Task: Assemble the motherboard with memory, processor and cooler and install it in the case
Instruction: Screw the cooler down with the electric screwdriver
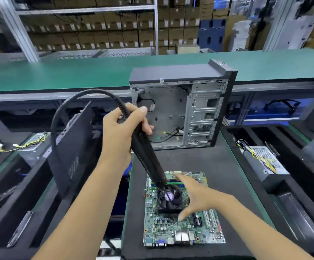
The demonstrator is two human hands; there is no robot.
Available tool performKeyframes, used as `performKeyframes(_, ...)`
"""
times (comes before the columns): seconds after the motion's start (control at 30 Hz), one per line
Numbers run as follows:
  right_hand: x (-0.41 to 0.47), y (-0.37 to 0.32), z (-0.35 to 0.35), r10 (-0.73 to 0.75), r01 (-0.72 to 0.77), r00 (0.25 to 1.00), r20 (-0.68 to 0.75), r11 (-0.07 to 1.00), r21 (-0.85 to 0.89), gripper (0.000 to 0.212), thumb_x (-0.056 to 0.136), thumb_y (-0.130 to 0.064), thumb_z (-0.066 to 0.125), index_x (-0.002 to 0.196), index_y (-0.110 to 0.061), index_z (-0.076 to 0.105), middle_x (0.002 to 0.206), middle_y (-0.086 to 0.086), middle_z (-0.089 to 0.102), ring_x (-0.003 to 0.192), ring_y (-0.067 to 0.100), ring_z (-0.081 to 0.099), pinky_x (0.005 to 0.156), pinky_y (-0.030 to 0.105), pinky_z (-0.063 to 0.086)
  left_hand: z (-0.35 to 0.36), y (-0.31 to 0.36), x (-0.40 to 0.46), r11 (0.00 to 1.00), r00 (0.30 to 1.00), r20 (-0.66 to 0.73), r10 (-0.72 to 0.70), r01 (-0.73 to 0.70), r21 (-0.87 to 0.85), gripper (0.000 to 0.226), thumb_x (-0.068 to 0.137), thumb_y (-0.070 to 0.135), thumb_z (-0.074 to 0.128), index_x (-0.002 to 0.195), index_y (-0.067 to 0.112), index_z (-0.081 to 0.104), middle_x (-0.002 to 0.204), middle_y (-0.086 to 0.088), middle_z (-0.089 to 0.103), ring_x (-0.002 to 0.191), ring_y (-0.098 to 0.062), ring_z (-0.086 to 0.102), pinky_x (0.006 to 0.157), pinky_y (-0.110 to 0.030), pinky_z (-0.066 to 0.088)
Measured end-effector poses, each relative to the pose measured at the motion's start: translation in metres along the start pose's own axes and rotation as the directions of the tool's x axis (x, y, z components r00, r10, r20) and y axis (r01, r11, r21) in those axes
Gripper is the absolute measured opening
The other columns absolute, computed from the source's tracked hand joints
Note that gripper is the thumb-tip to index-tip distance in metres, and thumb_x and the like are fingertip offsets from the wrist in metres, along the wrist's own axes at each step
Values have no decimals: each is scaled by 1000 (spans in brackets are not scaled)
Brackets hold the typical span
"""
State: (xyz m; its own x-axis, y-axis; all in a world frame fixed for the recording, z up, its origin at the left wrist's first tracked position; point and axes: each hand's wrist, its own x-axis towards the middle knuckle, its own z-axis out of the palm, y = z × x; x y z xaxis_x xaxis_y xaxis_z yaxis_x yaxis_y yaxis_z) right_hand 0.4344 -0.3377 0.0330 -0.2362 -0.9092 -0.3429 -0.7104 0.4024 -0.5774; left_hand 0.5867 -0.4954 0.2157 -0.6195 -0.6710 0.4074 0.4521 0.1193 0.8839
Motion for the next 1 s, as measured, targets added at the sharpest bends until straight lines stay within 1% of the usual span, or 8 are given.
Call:
performKeyframes(0.07,17,6,18,-21,25,999,30,990,-141,141,49,-72,77,150,-26,-11,159,-8,-5,145,12,2,116,32,13,-9,-1,2,1000,999,-45,16,-15,14,28,85,12,61,60,11,48,49,-6,50,49,-20,48,67,-31,53)
performKeyframes(0.17,35,6,37,-36,23,998,-45,964,-264,130,61,-64,76,152,-16,-3,158,1,8,143,19,14,114,33,21,-21,-4,3,999,995,-94,36,-34,21,29,87,11,59,61,7,47,49,-5,51,49,-19,48,68,-33,53)
performKeyframes(0.33,36,7,35,-46,25,995,-86,972,-234,118,62,-59,79,150,-17,12,150,-2,24,136,20,29,108,32,33,-34,-2,3,998,989,-133,59,-60,-4,29,85,16,59,59,13,48,50,-1,53,51,-16,53,67,-34,51)
performKeyframes(0.47,28,6,31,-40,22,995,-87,980,-199,118,61,-57,80,150,-20,13,148,-4,26,135,20,31,106,34,36,-36,0,4,996,991,-113,65,-71,-49,28,84,18,59,59,13,48,50,0,52,50,-17,51,66,-30,52)
performKeyframes(0.67,23,0,23,-43,16,994,-101,967,-256,116,64,-54,80,151,-18,12,148,-2,26,136,19,29,107,35,35,-35,-2,3,992,991,-123,54,-67,-104,29,87,14,57,60,12,46,51,0,51,52,-17,47,66,-30,52)
performKeyframes(0.8,25,0,18,-29,-5,992,-122,962,-273,116,62,-54,81,150,-19,14,143,-3,30,130,19,35,102,34,39,-36,-3,4,992,992,-120,46,-60,-113,29,88,13,55,61,10,45,50,0,51,53,-18,46,66,-30,52)
performKeyframes(0.9,27,2,23,7,-36,994,-111,964,-263,115,61,-55,81,149,-19,15,138,-4,33,126,18,39,97,33,42,-40,-4,3,991,989,-148,25,-45,-129,28,88,13,54,62,8,44,50,1,50,52,-17,47,67,-29,52)
performKeyframes(1.0,28,3,26,44,-58,997,-61,966,-251,115,62,-55,81,149,-18,14,140,-4,31,129,18,36,100,35,40,-51,-8,-1,986,980,-197,-14,-19,-163,26,86,14,55,63,9,43,51,0,48,53,-16,48,69,-30,52)
